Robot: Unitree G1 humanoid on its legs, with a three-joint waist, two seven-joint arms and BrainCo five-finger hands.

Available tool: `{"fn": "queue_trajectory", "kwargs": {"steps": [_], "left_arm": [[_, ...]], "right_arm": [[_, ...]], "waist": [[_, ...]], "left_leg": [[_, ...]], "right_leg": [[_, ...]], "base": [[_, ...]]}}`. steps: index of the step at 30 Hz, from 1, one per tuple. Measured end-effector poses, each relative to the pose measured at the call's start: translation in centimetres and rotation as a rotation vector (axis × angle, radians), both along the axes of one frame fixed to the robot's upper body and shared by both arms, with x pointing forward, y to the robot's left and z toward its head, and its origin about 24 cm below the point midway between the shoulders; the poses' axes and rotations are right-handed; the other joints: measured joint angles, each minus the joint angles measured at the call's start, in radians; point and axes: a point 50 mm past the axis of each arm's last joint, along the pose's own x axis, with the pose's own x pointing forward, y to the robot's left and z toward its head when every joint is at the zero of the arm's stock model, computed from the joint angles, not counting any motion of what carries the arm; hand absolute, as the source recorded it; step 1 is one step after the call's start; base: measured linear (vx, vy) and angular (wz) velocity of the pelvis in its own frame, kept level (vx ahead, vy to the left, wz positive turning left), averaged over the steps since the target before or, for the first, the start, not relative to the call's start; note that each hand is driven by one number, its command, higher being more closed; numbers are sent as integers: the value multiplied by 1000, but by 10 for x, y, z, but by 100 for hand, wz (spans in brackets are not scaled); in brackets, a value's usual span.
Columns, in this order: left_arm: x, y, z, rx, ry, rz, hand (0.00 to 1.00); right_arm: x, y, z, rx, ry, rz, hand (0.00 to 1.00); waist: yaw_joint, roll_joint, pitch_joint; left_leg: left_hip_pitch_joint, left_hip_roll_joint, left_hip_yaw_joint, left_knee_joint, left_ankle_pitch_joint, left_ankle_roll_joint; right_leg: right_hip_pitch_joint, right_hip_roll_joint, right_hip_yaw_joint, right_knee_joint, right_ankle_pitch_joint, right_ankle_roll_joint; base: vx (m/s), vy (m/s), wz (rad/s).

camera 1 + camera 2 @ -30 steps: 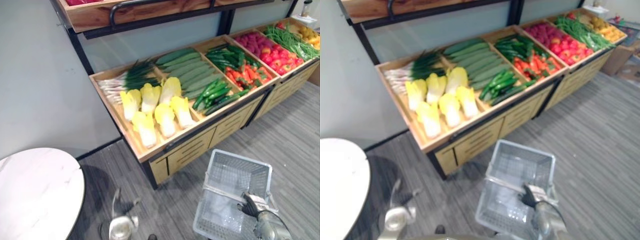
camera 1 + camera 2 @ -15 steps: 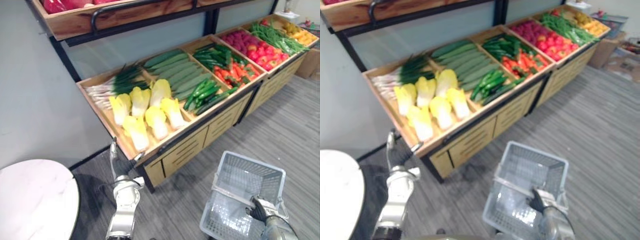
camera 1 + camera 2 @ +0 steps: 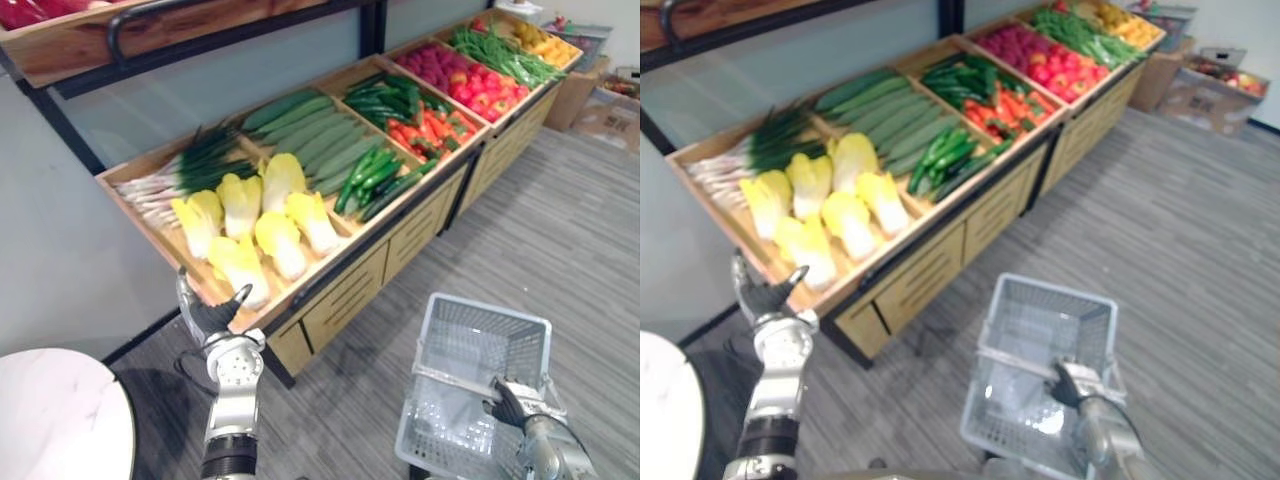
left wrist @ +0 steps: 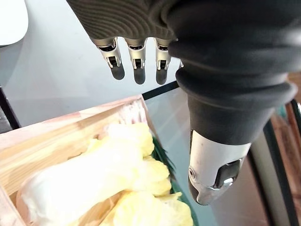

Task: Pick vegetable in the basket

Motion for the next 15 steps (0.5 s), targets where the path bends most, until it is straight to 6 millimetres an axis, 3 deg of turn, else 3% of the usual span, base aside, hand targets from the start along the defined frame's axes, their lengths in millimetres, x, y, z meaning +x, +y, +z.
{"fn": "queue_trajectory", "kwargs": {"steps": [4,15], "left_arm": [[5,13,-7,-26,38,79,0],[9,45,-19,-32,147,199,0]], "right_arm": [[4,-4,5,-20,-14,16,100],[8,2,8,-29,-23,96,100]], "waist": [[-22,-4,2],[-30,-21,15]], "left_leg": [[1,3,14,0,-3,-3],[0,17,79,1,-13,-14]], "right_leg": [[-10,4,12,0,1,-1],[-52,25,64,1,12,-10]], "base": [[20,-7,-11],[5,-16,-18]]}}
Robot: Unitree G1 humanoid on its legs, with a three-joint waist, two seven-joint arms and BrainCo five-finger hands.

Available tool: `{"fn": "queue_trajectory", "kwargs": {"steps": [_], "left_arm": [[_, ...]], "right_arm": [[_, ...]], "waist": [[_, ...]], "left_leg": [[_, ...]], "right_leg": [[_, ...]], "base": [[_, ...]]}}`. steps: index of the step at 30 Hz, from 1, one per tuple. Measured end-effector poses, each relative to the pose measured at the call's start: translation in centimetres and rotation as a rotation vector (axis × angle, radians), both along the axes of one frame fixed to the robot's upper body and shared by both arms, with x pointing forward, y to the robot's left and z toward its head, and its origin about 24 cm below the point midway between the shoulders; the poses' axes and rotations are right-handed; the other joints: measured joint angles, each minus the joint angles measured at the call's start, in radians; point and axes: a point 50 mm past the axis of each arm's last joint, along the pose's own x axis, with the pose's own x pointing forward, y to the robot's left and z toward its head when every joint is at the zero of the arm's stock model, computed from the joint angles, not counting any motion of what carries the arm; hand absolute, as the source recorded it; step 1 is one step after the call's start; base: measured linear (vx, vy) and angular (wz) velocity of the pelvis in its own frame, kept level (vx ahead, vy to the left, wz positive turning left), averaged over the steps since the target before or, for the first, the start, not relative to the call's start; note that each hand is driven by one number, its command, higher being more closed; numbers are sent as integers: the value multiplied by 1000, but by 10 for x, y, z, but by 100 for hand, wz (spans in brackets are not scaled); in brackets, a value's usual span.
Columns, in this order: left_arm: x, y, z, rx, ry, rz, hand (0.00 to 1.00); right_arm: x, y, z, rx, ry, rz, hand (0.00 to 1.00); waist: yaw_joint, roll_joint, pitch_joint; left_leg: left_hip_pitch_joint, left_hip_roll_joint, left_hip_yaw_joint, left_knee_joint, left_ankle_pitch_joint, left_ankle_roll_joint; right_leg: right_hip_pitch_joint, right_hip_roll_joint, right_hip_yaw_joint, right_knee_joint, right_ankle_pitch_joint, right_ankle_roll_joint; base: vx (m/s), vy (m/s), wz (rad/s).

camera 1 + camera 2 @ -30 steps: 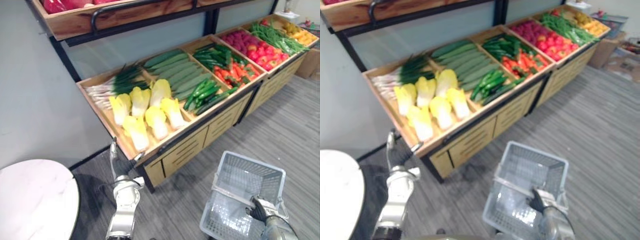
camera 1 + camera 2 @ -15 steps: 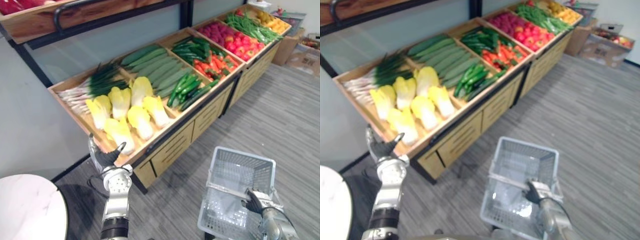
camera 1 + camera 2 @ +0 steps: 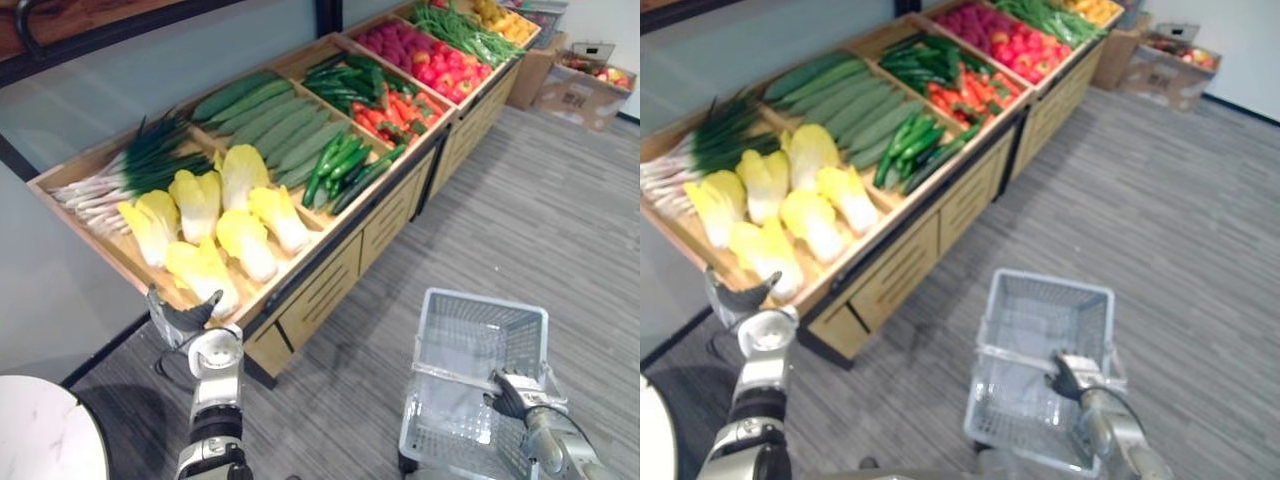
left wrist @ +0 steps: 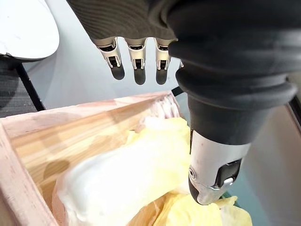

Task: Pick vegetable in the basket

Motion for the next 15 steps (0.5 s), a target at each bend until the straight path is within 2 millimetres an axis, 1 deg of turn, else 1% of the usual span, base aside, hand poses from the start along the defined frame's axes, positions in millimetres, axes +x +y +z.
{"fn": "queue_trajectory", "kwargs": {"steps": [1,3,8,10,12,15], "left_arm": [[0,1,-2,-1,12,4,0],[-3,6,-6,-14,30,26,0],[7,9,-5,-68,28,66,0],[12,10,1,-71,1,94,0],[14,16,6,-68,-12,114,0],[25,12,11,-94,-20,97,0]], "right_arm": [[0,1,0,2,0,5,100],[2,5,0,8,-10,24,100],[7,8,5,12,-41,43,100],[11,8,9,4,-55,59,100],[16,9,13,-11,-65,89,100],[20,10,17,-11,-87,100,100]], "waist": [[-2,0,1],[-19,-1,2],[-20,-5,28],[-21,-6,44],[-19,-6,54],[-21,-8,69]], "left_leg": [[0,1,1,0,0,0],[-6,5,5,0,-2,-2],[-15,8,31,0,-3,-5],[-17,10,36,1,-3,-5],[-21,12,54,1,-3,-5],[-33,10,57,2,-3,-5]], "right_leg": [[-1,1,1,0,0,0],[-11,3,5,0,0,0],[-36,12,42,0,9,-6],[-43,14,50,0,12,-7],[-56,18,63,0,18,-10],[-71,18,71,-1,23,-9]], "base": [[9,-17,-12],[13,-16,-8],[20,-11,-18],[14,-3,-13],[14,-12,-18],[2,-12,-7]]}}
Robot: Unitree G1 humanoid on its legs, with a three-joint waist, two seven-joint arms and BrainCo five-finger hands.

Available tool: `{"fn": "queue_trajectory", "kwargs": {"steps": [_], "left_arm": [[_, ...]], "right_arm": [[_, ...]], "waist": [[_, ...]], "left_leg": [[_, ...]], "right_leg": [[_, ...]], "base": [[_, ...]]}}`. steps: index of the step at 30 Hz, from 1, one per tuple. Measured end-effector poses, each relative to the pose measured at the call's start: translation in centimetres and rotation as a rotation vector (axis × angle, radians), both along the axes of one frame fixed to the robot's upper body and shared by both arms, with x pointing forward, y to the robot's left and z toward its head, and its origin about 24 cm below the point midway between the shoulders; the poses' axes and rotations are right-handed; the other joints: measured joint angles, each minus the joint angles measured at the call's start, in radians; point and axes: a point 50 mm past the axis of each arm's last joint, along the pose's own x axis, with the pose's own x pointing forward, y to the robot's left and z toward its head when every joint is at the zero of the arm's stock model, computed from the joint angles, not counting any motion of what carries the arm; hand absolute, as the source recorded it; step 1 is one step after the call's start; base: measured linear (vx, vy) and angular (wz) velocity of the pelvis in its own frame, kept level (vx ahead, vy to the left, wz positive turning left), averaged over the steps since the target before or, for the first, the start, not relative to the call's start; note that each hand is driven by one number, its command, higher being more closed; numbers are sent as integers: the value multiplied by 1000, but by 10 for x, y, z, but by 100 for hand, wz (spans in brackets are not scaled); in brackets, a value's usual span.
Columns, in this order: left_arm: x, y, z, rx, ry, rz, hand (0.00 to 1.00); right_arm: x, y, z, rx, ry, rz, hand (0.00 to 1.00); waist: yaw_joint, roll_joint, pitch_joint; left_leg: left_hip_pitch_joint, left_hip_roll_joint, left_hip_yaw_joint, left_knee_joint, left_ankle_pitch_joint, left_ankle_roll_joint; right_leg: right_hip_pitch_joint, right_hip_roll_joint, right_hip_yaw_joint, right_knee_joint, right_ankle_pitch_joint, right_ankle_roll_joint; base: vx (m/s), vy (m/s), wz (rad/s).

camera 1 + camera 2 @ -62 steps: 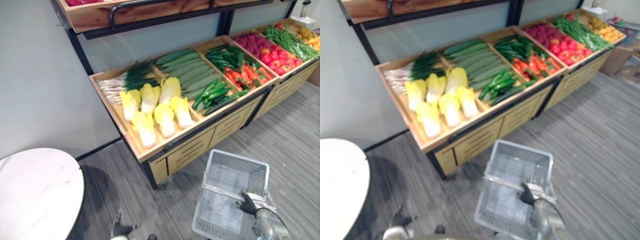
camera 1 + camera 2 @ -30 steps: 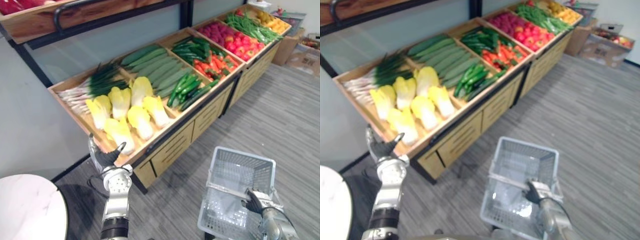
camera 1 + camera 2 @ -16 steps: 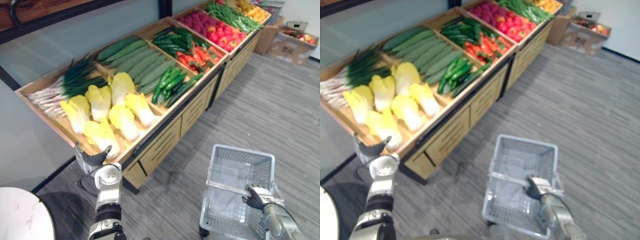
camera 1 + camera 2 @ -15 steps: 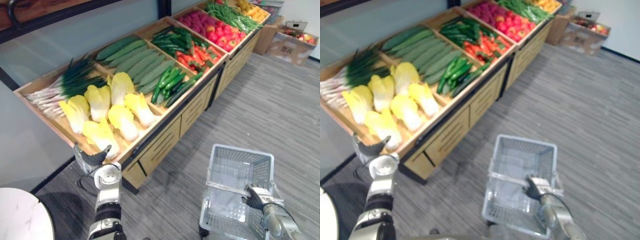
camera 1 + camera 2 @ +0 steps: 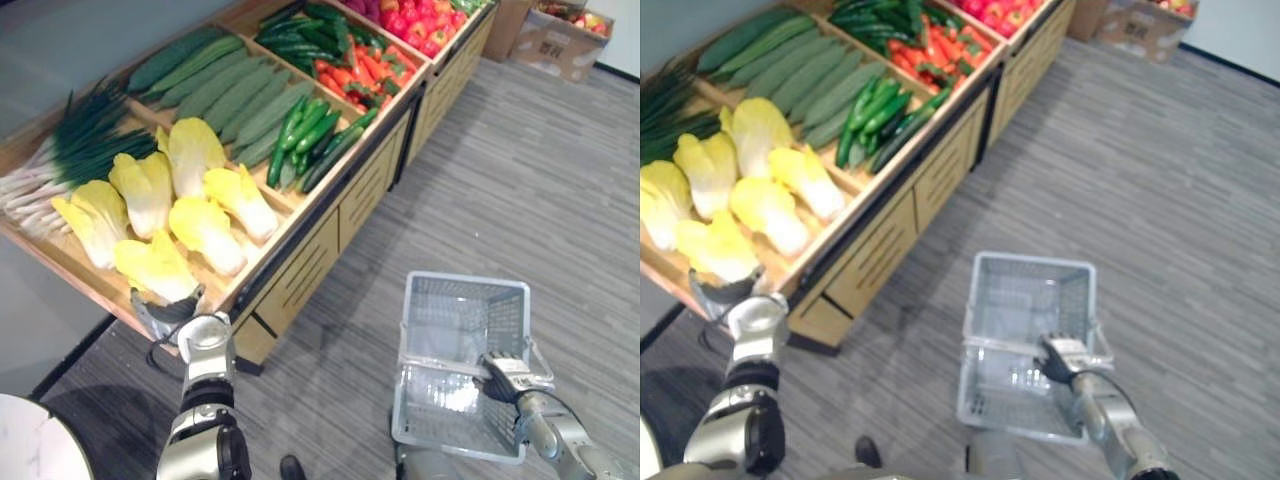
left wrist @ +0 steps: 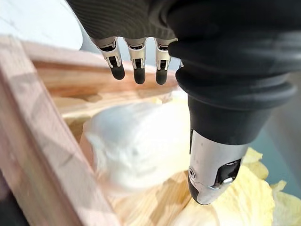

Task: Pick vegetable in the basket

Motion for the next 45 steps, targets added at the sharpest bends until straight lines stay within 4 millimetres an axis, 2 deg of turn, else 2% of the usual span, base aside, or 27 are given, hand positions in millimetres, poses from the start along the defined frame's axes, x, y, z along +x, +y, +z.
{"fn": "queue_trajectory", "kwargs": {"steps": [7,13,19,25,29,30,36,45], "left_arm": [[12,3,12,-7,-22,9,0],[25,8,32,8,-64,27,0],[29,33,53,13,-82,98,0],[26,48,57,-68,-108,161,0],[21,56,53,-109,-103,195,0],[20,57,52,-116,-104,200,100],[14,68,53,-138,-122,219,100],[13,71,50,-170,-135,202,100]], "right_arm": [[10,5,9,13,-55,32,100],[19,5,19,6,-104,46,100],[26,10,29,9,-150,87,100],[27,12,30,18,-168,91,100],[26,12,29,34,-168,86,100],[26,12,29,40,-167,85,100],[23,12,27,52,-154,80,100],[20,15,27,59,-154,90,100]], "waist": [[-7,-5,31],[-11,-9,66],[-19,-25,104],[-18,-28,119],[-17,-28,120],[-18,-28,120],[-16,-28,120],[-16,-29,121]], "left_leg": [[-18,-2,26,7,0,0],[-55,-2,27,24,1,1],[-90,4,43,43,2,2],[-111,6,51,52,4,2],[-114,6,51,52,5,3],[-113,6,53,52,5,3],[-112,7,54,51,5,3],[-104,6,57,46,5,3]], "right_leg": [[-33,3,29,-1,15,-2],[-66,1,37,-1,30,-4],[-103,9,58,-7,52,-10],[-121,11,67,-16,62,-10],[-123,11,67,-15,63,-10],[-123,11,68,-15,63,-10],[-124,12,70,-16,63,-10],[-119,13,71,-16,63,-9]], "base": [[3,-8,-12],[-5,-7,-3],[-19,-22,-9],[-3,-9,-5],[0,0,0],[0,0,0],[0,0,0],[0,0,0]]}}
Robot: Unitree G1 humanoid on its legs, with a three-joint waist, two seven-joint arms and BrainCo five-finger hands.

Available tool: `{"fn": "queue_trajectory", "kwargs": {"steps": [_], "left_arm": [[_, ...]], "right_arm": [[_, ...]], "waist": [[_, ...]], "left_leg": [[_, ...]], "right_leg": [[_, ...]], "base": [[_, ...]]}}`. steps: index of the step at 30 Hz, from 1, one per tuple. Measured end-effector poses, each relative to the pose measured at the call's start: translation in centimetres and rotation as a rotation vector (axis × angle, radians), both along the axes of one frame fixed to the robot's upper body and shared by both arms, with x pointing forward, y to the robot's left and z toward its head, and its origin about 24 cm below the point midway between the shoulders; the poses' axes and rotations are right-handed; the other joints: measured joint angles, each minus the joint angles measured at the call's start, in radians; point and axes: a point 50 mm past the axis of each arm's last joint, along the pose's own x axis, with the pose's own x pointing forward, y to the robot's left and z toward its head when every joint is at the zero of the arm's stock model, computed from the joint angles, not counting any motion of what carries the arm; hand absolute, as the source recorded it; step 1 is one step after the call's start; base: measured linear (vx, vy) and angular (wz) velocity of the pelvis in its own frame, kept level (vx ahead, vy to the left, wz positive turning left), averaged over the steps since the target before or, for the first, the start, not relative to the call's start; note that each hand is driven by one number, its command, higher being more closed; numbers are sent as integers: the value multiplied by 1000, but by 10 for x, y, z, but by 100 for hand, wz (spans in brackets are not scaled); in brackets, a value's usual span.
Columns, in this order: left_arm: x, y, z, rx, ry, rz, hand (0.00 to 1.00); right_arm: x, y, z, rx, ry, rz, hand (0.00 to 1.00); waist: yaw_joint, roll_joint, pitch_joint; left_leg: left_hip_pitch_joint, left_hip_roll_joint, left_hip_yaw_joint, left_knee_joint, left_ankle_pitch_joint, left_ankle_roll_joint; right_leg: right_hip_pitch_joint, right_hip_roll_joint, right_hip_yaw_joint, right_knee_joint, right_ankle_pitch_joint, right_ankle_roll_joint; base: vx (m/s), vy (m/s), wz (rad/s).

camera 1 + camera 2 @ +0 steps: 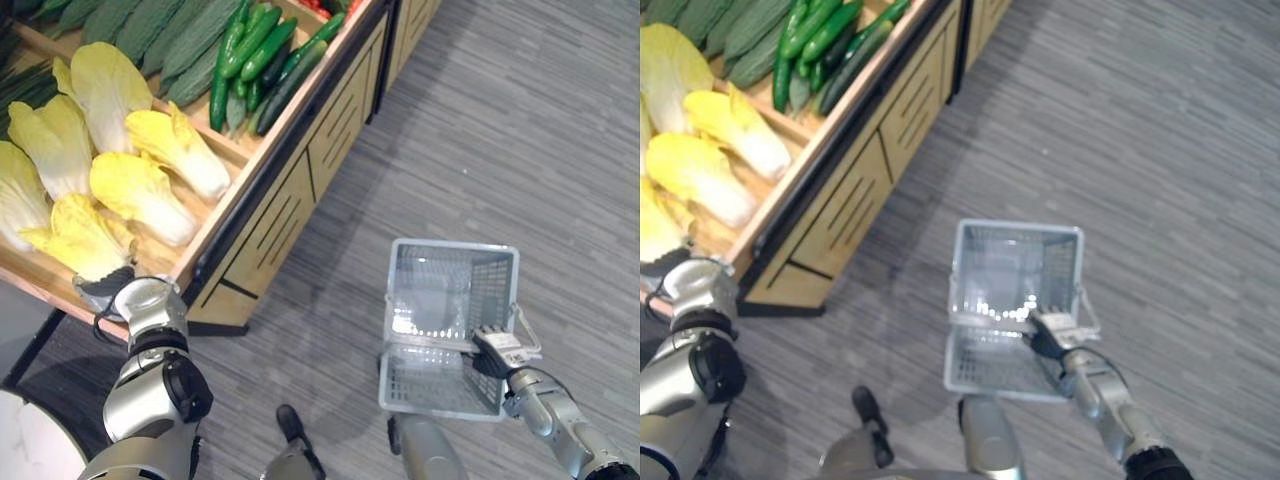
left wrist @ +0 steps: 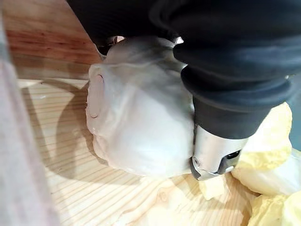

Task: Pick vegetable in the basket

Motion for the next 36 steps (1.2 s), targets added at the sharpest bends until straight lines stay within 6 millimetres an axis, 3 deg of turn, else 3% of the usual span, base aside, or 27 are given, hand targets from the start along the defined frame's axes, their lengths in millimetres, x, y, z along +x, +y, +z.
{"fn": "queue_trajectory", "kwargs": {"steps": [11,18,27,36], "left_arm": [[0,-2,-9,-79,-31,-33,100],[6,-31,-24,-99,-65,-105,100],[-5,-45,-38,-30,-40,-152,100],[-20,-42,-5,195,-133,-113,100]], "right_arm": [[-4,3,-3,1,37,12,100],[-9,3,-9,10,61,-13,100],[-25,-4,-26,32,141,-90,100],[-46,-27,-37,14,212,-197,100]], "waist": [[-3,-5,1],[-4,-4,-9],[1,8,-76],[21,44,-140]], "left_leg": [[52,-7,-5,-12,0,0],[77,-15,-52,-15,0,1],[87,-14,-80,-12,1,2],[107,-19,-115,-43,26,6]], "right_leg": [[60,-6,-4,-22,4,6],[118,-22,-47,-34,4,6],[143,-25,-71,-35,3,7],[171,-30,-102,-35,-3,7]], "base": [[5,-2,2],[23,-4,17],[1,-8,8],[-20,-15,11]]}}
